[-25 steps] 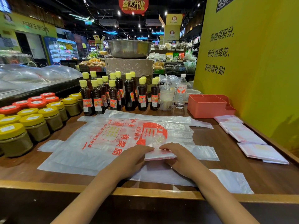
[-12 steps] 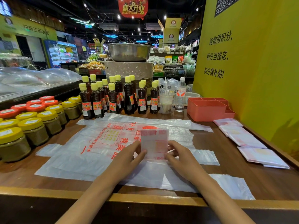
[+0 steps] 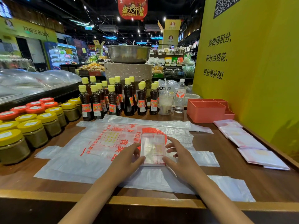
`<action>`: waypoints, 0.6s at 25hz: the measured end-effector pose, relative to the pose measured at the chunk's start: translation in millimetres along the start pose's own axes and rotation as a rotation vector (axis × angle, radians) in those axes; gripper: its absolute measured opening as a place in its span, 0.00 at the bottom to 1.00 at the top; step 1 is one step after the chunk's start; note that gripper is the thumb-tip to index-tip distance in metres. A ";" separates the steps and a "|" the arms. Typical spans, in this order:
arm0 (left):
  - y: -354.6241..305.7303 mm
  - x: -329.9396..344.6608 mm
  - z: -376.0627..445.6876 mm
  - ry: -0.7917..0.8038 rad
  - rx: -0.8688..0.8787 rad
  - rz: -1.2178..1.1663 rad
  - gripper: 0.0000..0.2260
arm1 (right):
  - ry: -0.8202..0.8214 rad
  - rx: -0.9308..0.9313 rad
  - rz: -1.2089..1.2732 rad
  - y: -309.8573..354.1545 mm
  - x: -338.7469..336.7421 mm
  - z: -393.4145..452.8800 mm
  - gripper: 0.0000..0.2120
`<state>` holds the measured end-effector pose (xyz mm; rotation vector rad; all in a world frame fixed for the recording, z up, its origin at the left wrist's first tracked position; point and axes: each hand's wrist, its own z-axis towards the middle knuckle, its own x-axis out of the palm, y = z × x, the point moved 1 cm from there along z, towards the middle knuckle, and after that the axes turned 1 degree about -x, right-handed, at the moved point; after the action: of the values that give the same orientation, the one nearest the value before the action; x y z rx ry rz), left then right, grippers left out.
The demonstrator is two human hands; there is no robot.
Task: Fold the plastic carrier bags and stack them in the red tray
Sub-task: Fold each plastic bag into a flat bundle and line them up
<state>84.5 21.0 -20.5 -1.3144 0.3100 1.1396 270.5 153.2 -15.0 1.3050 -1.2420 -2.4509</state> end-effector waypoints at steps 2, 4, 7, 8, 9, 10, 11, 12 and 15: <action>1.3 1.1 0.1 0.023 0.015 0.046 0.26 | 0.002 -0.007 -0.044 -2.2 0.4 -0.6 0.34; 4.7 3.7 0.6 0.079 0.034 0.093 0.29 | 0.028 -0.038 -0.090 -2.9 1.2 -1.6 0.30; 5.9 8.7 -0.9 0.190 0.081 0.144 0.32 | 0.126 -0.082 -0.213 -0.3 5.6 -2.1 0.28; 5.9 10.5 -1.2 0.210 0.103 0.171 0.31 | 0.159 -0.105 -0.281 0.7 7.5 -1.6 0.29; 4.4 11.6 -2.1 0.224 0.118 0.203 0.31 | 0.189 -0.132 -0.346 1.3 9.8 -0.9 0.29; 3.7 12.7 -2.8 0.231 0.127 0.234 0.30 | 0.221 -0.148 -0.403 1.5 12.2 -0.6 0.29; 2.6 13.1 -3.3 0.237 0.131 0.262 0.30 | 0.253 -0.152 -0.450 0.6 14.5 -0.3 0.29; 1.6 13.4 -4.0 0.243 0.130 0.285 0.30 | 0.282 -0.145 -0.485 -0.8 16.5 -0.1 0.29; -3.6 14.0 -7.0 0.262 0.121 0.306 0.31 | 0.323 -0.122 -0.543 -4.1 20.3 -1.3 0.28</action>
<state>96.6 22.2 -30.9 -1.3396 0.7829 1.1797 259.8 146.4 -31.5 2.1148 -0.7150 -2.4240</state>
